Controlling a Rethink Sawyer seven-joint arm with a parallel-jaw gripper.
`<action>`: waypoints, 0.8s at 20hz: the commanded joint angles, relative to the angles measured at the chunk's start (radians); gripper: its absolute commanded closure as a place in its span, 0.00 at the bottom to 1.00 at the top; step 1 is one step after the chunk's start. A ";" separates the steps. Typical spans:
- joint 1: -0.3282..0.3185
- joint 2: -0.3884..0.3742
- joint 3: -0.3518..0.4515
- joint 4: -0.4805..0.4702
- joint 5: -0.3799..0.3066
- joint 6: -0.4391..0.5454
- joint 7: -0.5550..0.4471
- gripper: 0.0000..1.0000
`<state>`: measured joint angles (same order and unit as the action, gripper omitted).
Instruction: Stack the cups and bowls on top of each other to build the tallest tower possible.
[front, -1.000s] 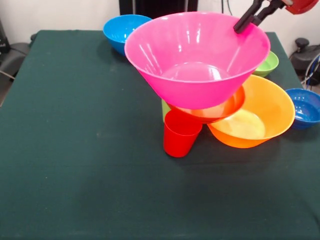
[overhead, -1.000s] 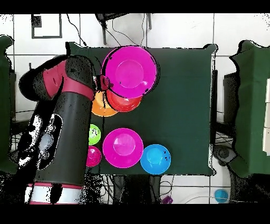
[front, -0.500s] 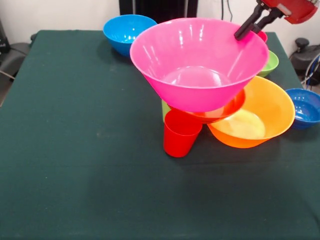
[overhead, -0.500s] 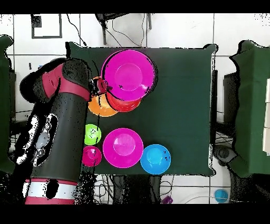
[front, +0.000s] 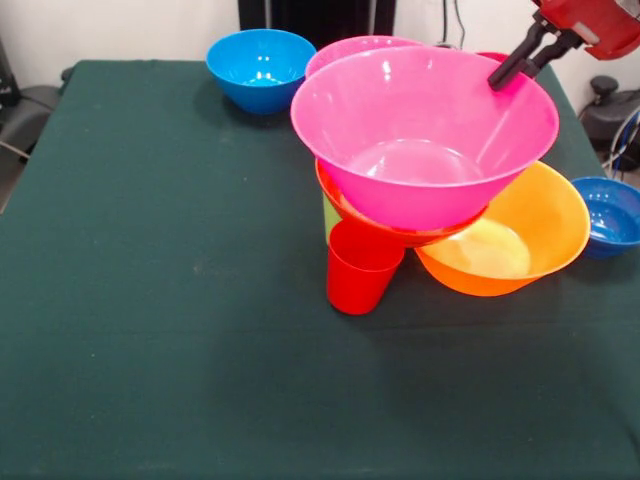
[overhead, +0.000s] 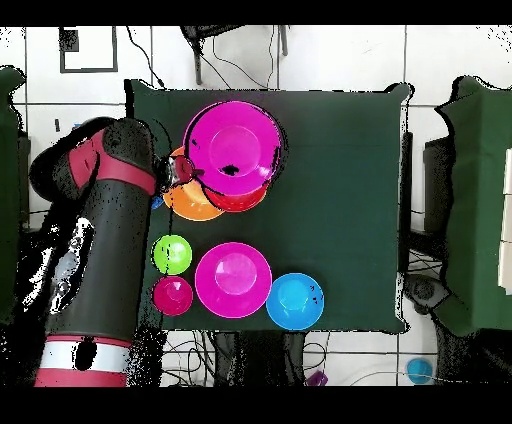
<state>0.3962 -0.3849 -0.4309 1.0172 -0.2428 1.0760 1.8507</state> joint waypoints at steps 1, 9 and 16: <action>0.014 0.006 0.036 0.032 0.011 0.053 0.171 1.00; 0.024 0.007 0.028 0.050 0.009 0.056 0.183 1.00; 0.039 0.007 0.009 0.054 0.009 0.081 0.182 1.00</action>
<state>0.4087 -0.3739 -0.4534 1.0172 -0.2426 1.0762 1.8548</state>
